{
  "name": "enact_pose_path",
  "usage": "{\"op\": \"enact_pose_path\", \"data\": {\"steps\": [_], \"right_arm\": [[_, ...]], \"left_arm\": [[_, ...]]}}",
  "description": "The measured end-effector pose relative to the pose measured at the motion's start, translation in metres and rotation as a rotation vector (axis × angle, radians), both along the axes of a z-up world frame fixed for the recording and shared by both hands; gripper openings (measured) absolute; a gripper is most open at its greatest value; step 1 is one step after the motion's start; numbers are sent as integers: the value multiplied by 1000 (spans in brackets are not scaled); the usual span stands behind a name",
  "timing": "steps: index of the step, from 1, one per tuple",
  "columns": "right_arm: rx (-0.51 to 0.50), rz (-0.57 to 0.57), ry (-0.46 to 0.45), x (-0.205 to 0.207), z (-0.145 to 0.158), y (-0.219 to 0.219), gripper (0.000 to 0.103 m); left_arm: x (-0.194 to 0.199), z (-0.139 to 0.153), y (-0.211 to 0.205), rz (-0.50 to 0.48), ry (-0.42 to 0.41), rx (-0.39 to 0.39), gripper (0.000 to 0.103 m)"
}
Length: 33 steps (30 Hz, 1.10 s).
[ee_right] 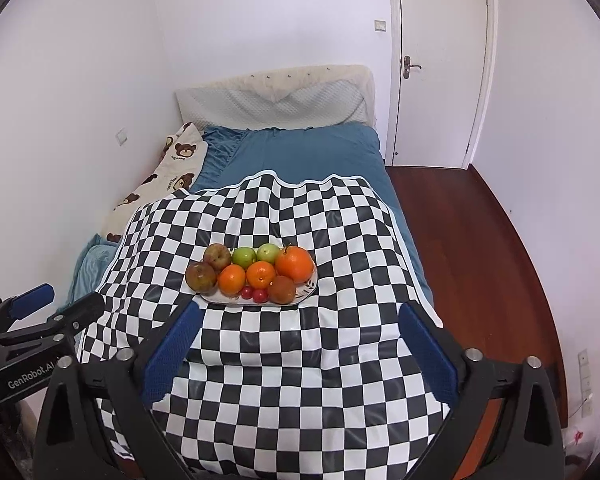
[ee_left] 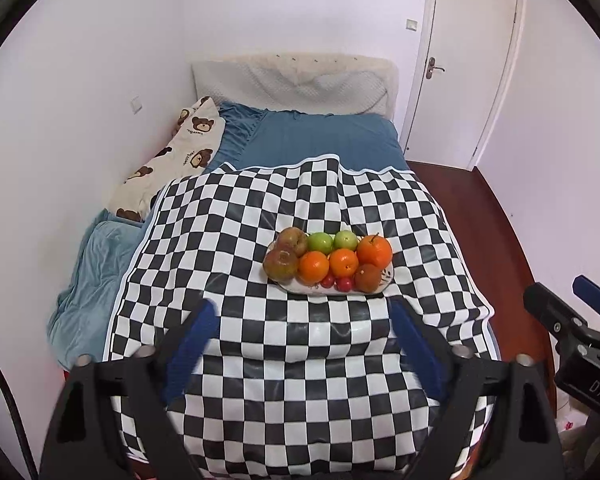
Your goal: Organize fruits
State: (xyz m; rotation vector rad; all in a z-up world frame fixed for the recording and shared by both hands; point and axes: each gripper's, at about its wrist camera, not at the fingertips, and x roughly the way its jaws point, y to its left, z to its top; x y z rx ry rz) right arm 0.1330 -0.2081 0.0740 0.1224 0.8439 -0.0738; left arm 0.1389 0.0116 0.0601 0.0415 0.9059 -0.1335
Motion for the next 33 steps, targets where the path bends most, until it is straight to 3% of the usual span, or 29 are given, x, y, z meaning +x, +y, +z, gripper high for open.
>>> {"op": "enact_pose_path", "data": {"steps": [9,20,33], "right_arm": [[-37,3,-22,40,-35,5,102],[-41,-20,47,88,-90,4,102],[-35,-40,78,107,-114,3,102]], "left_arm": [[37,-23,2,66,-8,39,103],[72,-65,-3,93,44,80,103],[85,-80,-3,88,67,94,103]]}}
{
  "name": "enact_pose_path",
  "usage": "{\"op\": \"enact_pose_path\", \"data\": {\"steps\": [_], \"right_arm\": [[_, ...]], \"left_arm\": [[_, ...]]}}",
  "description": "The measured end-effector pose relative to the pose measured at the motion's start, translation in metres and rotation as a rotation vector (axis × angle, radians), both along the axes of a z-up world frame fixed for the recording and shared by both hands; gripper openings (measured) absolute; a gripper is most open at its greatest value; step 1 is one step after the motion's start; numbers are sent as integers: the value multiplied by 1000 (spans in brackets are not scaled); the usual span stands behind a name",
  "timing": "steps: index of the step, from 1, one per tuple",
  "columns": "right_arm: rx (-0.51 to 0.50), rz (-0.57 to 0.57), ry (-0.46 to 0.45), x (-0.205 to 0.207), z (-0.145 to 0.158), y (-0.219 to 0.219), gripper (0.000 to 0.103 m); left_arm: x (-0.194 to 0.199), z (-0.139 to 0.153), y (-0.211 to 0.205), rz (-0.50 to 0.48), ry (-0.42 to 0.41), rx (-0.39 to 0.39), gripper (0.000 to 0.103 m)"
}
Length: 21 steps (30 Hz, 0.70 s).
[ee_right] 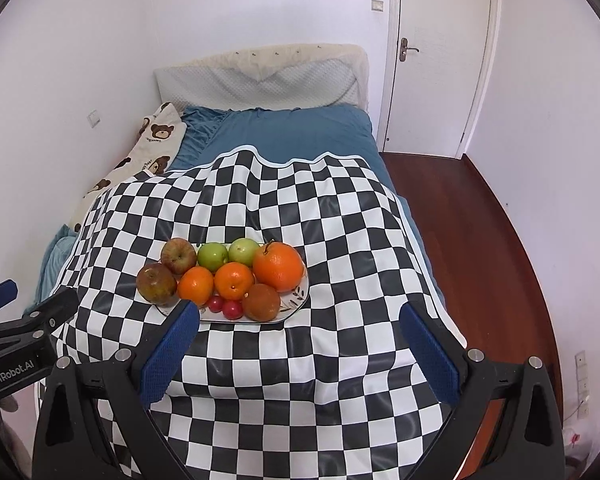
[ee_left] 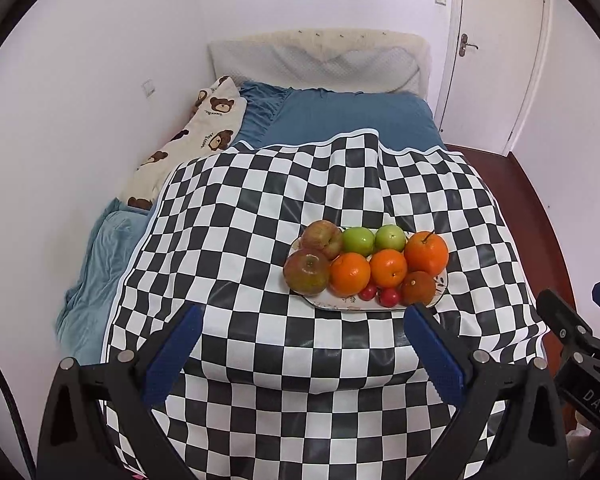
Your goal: Organize fruits
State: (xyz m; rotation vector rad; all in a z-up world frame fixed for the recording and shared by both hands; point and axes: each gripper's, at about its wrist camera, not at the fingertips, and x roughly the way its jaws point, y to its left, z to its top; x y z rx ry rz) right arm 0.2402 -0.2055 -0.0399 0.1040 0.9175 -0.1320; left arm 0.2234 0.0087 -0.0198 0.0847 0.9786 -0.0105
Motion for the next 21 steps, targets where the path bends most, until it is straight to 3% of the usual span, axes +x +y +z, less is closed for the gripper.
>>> {"op": "enact_pose_path", "data": {"steps": [21], "right_arm": [[-1,-4,5,0,-2,3,102]], "left_arm": [[1,-10,4,-3,13,-3,103]]}}
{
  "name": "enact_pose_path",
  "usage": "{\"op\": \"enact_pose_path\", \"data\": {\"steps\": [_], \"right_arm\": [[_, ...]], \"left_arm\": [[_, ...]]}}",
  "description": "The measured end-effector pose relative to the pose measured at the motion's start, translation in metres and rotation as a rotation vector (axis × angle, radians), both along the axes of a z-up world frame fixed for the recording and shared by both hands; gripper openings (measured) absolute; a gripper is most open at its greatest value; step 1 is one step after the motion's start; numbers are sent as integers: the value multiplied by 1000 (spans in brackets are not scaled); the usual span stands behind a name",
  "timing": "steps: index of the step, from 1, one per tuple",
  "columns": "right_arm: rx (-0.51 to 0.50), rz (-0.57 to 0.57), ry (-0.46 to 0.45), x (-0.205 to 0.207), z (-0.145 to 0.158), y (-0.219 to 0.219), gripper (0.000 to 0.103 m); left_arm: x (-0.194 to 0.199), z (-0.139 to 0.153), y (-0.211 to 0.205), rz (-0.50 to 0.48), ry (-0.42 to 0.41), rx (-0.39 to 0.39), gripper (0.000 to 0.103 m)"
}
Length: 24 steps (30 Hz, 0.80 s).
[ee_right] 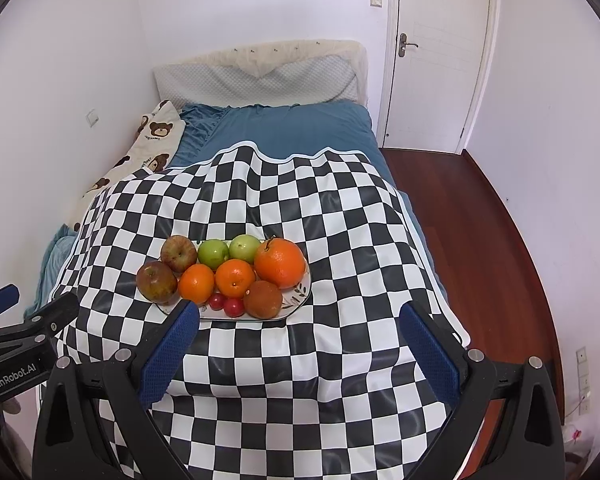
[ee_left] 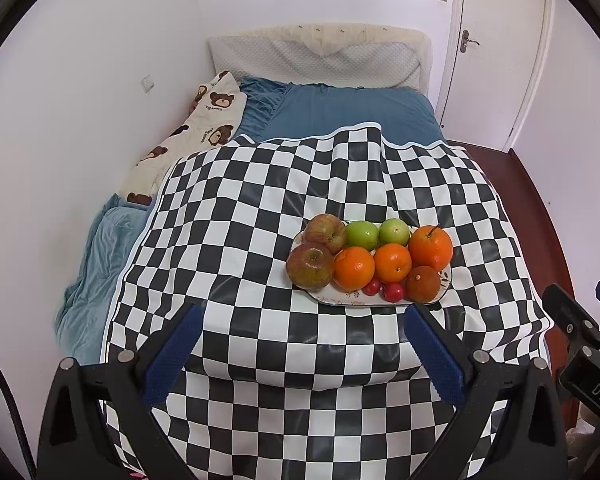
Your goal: Organize fruits
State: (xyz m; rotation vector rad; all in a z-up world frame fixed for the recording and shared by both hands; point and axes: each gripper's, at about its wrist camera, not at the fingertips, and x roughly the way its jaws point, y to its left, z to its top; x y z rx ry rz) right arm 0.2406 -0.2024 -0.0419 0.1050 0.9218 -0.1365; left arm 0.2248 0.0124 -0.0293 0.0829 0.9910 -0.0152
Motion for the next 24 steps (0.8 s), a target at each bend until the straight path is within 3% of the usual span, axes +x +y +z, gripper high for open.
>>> {"op": "enact_pose_path", "data": {"steps": [24], "right_arm": [[4,-8,8,-7,-5,4,102]], "left_arm": [[-4,0,-1,-10,7,-4,103]]}}
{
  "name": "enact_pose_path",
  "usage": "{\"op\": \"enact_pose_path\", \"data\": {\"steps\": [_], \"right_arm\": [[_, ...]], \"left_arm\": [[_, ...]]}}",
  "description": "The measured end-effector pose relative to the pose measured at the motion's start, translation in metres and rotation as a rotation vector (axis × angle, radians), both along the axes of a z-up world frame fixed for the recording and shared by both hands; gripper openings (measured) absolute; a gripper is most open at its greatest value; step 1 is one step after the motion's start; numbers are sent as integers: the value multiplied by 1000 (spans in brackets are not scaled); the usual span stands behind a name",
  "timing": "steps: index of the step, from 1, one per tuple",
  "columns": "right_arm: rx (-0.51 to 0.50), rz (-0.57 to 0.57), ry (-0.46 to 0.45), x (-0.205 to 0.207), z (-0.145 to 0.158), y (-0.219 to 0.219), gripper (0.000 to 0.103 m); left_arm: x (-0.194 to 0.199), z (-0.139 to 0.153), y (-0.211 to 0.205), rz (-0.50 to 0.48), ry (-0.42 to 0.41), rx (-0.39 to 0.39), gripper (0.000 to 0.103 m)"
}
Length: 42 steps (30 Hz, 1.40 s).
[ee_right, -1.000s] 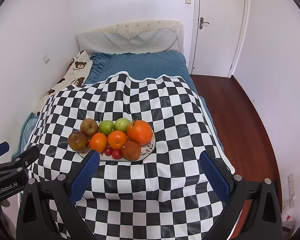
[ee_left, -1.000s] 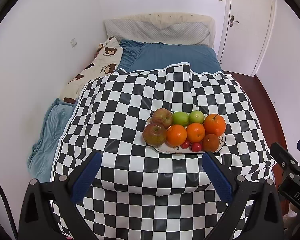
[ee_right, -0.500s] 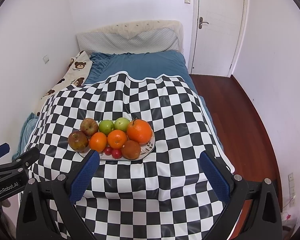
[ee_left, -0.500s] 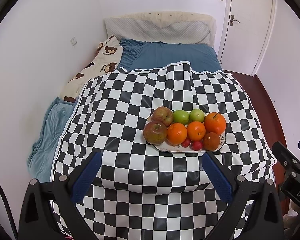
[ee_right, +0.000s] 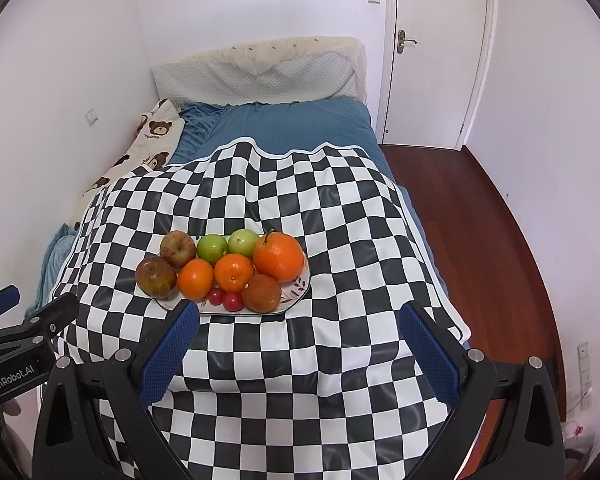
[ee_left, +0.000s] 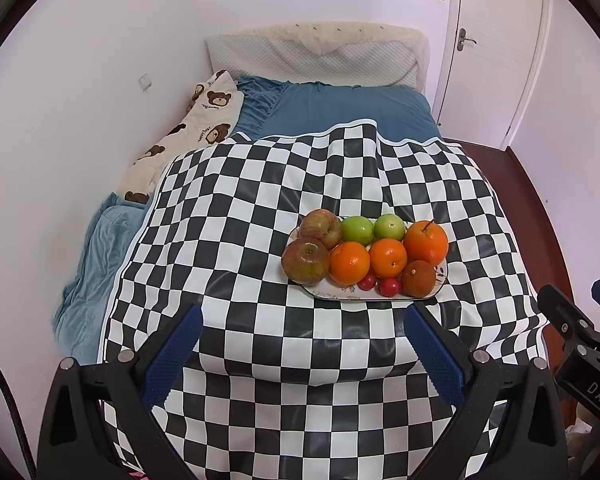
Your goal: Organize fruits
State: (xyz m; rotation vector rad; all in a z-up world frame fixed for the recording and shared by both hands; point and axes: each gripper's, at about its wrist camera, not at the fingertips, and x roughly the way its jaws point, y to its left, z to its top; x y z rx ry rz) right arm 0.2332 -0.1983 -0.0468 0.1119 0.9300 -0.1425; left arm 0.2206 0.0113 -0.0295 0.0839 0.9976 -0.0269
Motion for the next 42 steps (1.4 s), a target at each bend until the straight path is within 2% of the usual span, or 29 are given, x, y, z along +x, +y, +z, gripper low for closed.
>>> {"op": "enact_pose_path", "data": {"steps": [42], "right_arm": [[-3,-11,-14,-11,11,-5,102]], "left_arm": [[-4,4,2,-8,-8,7,103]]}}
